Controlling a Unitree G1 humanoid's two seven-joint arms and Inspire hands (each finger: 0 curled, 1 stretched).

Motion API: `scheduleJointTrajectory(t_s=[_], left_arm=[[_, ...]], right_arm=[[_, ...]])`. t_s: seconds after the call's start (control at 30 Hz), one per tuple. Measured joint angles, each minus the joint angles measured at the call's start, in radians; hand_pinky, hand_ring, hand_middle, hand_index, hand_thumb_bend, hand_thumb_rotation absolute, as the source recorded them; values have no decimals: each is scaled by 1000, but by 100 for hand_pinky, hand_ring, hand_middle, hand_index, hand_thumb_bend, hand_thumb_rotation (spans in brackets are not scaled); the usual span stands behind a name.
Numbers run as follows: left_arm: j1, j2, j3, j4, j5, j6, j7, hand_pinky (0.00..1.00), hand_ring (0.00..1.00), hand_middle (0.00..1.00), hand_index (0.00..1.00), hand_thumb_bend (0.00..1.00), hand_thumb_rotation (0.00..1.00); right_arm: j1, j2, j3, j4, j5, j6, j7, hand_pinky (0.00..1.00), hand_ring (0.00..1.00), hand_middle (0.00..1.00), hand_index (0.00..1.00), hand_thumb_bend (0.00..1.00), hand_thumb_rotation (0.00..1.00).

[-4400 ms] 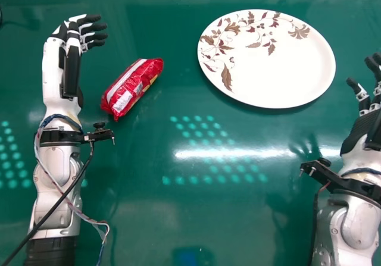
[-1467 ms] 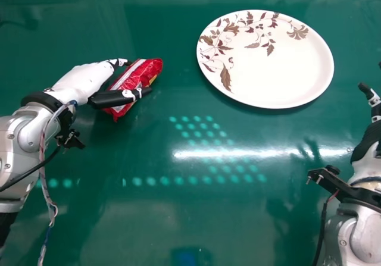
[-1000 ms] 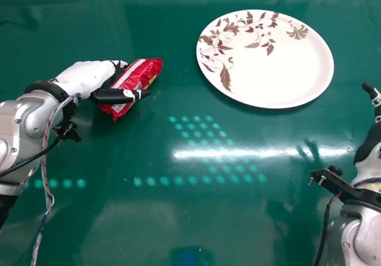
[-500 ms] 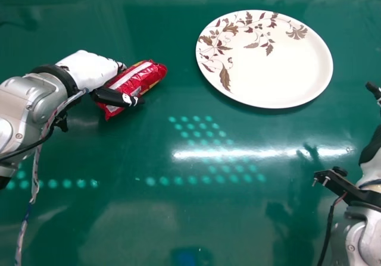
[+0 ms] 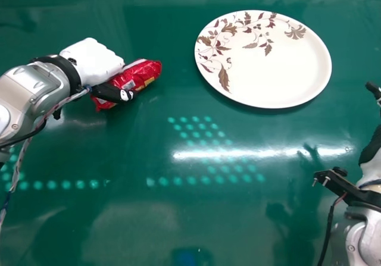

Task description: Pick up biscuit and place it in the plate

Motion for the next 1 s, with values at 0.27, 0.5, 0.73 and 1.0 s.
scheduleJointTrajectory(t_s=[0.27, 0.5, 0.73, 1.0], left_arm=[[5, 6, 10, 38, -11, -76, 92, 36, 40, 45, 51, 50, 3], [2, -7, 13, -21, -11, -9, -27, 40, 43, 48, 49, 49, 4], [23, -19, 22, -107, -30, 34, -92, 33, 37, 43, 49, 49, 3], [32, -25, 69, -141, -53, -7, 30, 34, 38, 42, 49, 49, 3]], right_arm=[[0, 3, 0, 0, 5, -3, -2, 70, 76, 77, 74, 49, 21], [-1, 6, 0, 0, 10, -3, -8, 71, 76, 77, 75, 49, 20], [-2, 0, 0, 0, 10, -3, -8, 72, 77, 78, 74, 49, 19], [-4, -2, -1, 1, 9, -2, -8, 73, 79, 81, 76, 49, 20]])
